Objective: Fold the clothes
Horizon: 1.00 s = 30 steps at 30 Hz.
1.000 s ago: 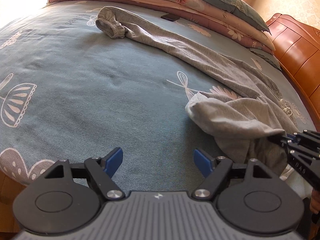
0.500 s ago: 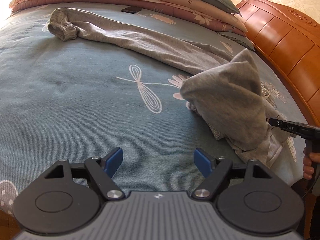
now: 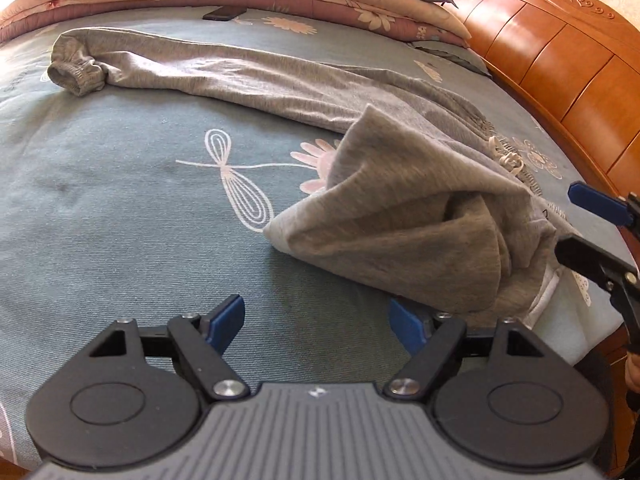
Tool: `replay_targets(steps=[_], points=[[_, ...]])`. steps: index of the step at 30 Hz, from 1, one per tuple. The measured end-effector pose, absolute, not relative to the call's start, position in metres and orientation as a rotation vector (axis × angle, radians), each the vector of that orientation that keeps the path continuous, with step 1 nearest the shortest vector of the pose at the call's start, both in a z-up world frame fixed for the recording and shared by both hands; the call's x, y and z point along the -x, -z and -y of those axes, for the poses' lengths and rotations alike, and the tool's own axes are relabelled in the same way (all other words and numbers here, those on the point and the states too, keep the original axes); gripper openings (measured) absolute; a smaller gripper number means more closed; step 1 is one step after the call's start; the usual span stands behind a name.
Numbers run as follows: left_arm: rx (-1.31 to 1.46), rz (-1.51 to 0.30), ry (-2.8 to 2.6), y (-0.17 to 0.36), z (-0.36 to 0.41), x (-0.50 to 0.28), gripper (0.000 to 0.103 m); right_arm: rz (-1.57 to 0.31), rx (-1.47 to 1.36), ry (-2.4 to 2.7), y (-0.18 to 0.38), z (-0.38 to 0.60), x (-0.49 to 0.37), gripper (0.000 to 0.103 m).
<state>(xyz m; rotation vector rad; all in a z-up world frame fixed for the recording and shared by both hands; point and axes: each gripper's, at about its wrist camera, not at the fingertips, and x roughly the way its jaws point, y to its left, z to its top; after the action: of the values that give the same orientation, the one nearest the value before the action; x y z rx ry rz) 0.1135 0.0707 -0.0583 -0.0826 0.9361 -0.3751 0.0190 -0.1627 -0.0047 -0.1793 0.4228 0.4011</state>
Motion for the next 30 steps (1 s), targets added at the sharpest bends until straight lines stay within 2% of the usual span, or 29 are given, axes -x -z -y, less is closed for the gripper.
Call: replay_targets(steps=[3, 6, 7, 8, 9, 10, 12, 20, 27, 30], points=[[0.085, -0.937, 0.348, 0.059, -0.081, -0.111, 0.081, -0.499, 0.240, -0.471, 0.010, 0.135, -0.020, 0.087], [0.105, -0.937, 0.329, 0.060, -0.091, -0.106, 0.081, -0.613, 0.325, -0.448, 0.033, 0.111, -0.031, 0.083], [0.110, -0.936, 0.326, 0.060, -0.093, -0.105, 0.081, -0.653, 0.341, -0.428, 0.041, 0.106, -0.037, 0.071], [0.114, -0.936, 0.325, 0.061, -0.096, -0.104, 0.081, -0.687, 0.350, -0.410, 0.049, 0.102, -0.044, 0.063], [0.117, -0.934, 0.324, 0.061, -0.098, -0.103, 0.081, -0.709, 0.364, -0.391, 0.055, 0.099, -0.050, 0.050], [0.119, -0.933, 0.324, 0.061, -0.100, -0.102, 0.081, -0.722, 0.384, -0.372, 0.060, 0.094, -0.055, 0.031], [0.123, -0.931, 0.320, 0.061, -0.105, -0.101, 0.081, -0.725, 0.408, -0.337, 0.063, 0.090, -0.064, 0.008], [0.145, -0.912, 0.321, 0.061, -0.116, -0.100, 0.081, -0.638, 0.040, -0.221, 0.016, 0.147, -0.101, 0.007], [0.148, -0.909, 0.363, 0.065, -0.109, -0.101, 0.081, -0.683, -0.079, 0.076, 0.032, 0.230, -0.135, 0.008], [0.161, -0.910, 0.388, 0.066, -0.103, -0.104, 0.081, -0.761, -0.157, 0.147, 0.049, 0.254, -0.135, 0.017]])
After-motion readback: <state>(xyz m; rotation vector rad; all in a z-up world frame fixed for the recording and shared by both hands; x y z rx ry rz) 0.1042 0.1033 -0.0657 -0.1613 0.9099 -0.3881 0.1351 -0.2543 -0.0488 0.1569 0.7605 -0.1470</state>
